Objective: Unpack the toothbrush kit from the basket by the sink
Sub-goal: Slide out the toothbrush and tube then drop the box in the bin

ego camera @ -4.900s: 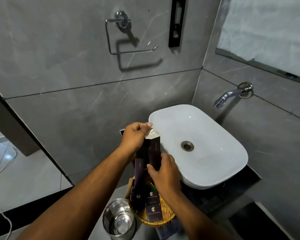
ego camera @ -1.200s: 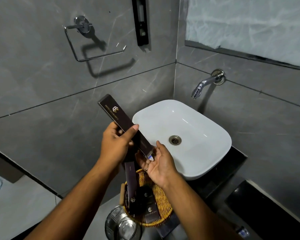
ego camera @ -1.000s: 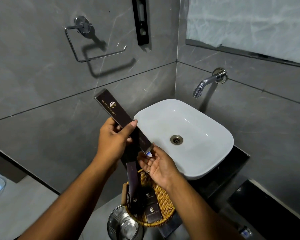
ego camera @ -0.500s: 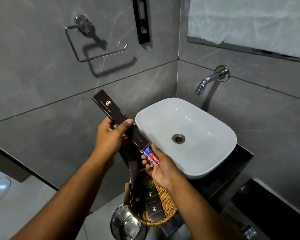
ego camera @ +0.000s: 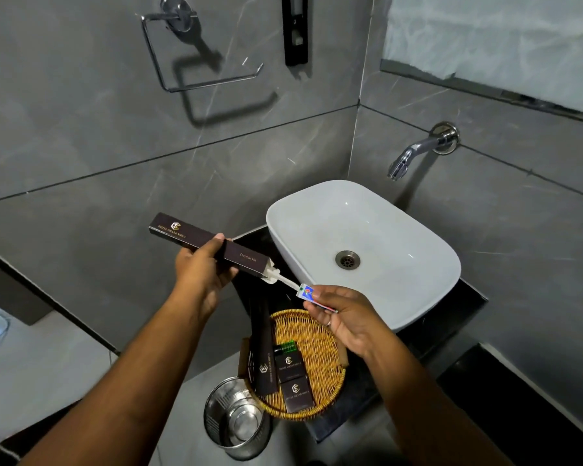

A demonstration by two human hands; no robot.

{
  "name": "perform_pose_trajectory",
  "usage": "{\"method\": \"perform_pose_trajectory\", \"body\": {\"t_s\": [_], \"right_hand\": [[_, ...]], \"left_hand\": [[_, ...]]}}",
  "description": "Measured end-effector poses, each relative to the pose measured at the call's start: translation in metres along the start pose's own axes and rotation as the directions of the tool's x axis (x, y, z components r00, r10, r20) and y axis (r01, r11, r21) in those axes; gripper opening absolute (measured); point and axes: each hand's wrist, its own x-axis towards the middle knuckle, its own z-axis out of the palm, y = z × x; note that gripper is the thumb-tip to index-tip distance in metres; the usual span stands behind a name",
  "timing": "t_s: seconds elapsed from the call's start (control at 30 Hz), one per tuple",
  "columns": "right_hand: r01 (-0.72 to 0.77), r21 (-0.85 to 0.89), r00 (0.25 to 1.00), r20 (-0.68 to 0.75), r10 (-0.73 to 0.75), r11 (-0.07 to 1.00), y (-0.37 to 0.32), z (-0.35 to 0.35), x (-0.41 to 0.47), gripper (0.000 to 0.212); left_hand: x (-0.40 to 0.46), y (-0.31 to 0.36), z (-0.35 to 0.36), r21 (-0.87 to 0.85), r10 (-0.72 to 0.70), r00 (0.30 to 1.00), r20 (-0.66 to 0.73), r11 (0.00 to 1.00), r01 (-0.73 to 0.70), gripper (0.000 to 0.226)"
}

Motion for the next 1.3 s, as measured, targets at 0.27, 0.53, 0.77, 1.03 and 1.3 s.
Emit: {"method": "perform_pose_trajectory", "body": {"t_s": [0.27, 0.53, 0.77, 1.03, 1.3], "right_hand": [[0.047, -0.003, 0.984, -0.174, -0.046, 0.999, 0.018, -0.006, -0.009, 0.017], [-0.109, -0.171, 0.981, -0.18, 0.078, 0.979, 0.049, -0.017, -0.003, 0.028], [-0.077, -0.168, 0.986, -0.162, 0.05, 0.983, 0.055, -0.016, 0.012, 0.013], [-0.106, -0.181, 0.967, -0.247, 0.059, 0.978, 0.076, -0.019, 0.013, 0.015], [-0.116, -0.205, 0.958, -0.28, 0.056, 0.972, 0.066, -0.01, 0.011, 0.016]], "left_hand": [[0.011, -0.026, -0.067, 0.032, -0.053, 0.987, -0.152, 0.998, 0.058, 0.014], [0.023, -0.112, -0.162, 0.188, -0.272, 0.902, -0.335, 0.919, 0.348, 0.014], [0.039, -0.185, -0.196, 0.431, -0.469, 0.813, -0.345, 0.691, 0.581, 0.018], [0.043, -0.214, -0.197, 0.331, -0.678, 0.679, -0.281, 0.596, 0.732, 0.009], [0.046, -0.19, -0.159, 0.248, -0.27, 0.862, -0.428, 0.882, 0.4, 0.026]]}}
